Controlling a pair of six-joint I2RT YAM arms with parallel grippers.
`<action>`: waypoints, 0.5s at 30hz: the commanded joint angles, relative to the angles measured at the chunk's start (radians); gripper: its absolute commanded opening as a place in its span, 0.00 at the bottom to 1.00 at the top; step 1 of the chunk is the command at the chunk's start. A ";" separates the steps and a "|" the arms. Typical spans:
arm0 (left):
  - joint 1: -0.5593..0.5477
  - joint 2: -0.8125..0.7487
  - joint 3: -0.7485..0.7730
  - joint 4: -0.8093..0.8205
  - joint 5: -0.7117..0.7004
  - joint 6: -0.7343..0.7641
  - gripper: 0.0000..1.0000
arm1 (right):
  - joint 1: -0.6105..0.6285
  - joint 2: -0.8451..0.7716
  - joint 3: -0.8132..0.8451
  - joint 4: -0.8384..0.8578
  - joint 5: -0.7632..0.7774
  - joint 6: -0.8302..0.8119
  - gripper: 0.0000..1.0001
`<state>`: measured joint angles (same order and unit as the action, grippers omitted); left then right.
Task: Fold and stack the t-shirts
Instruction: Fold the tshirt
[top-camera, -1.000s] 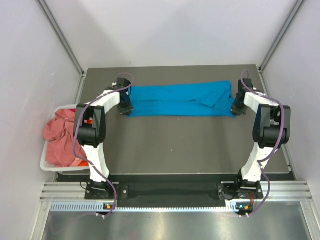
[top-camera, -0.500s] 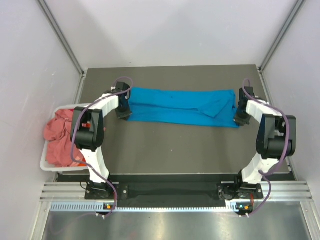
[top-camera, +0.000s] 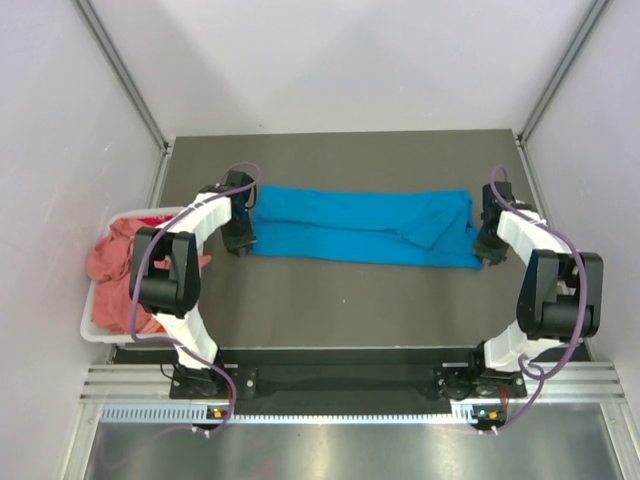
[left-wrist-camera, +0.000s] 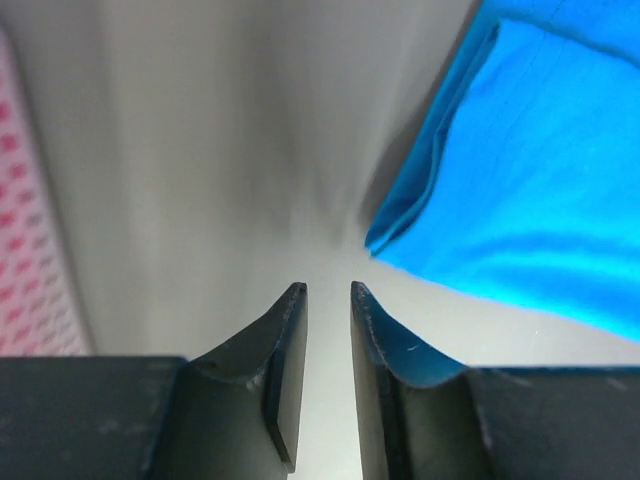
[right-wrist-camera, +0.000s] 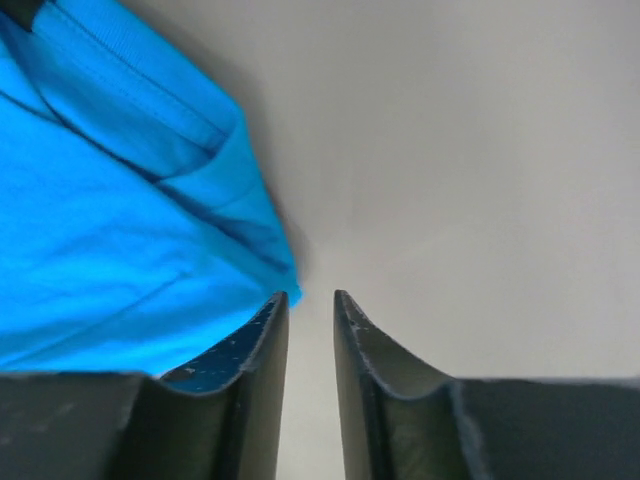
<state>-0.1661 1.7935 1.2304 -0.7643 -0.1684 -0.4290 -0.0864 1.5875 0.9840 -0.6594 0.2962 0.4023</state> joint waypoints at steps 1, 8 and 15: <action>0.008 -0.040 0.108 -0.127 -0.048 0.039 0.30 | -0.009 -0.092 0.096 -0.087 0.081 -0.006 0.27; -0.001 -0.078 0.273 -0.172 0.028 0.087 0.36 | -0.003 -0.130 0.183 -0.065 -0.101 0.042 0.38; -0.055 -0.077 0.244 -0.003 0.377 0.087 0.37 | 0.020 -0.061 0.125 0.135 -0.310 0.188 0.41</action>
<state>-0.1890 1.7405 1.4849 -0.8536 0.0315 -0.3527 -0.0799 1.4971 1.1294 -0.6270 0.0998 0.5117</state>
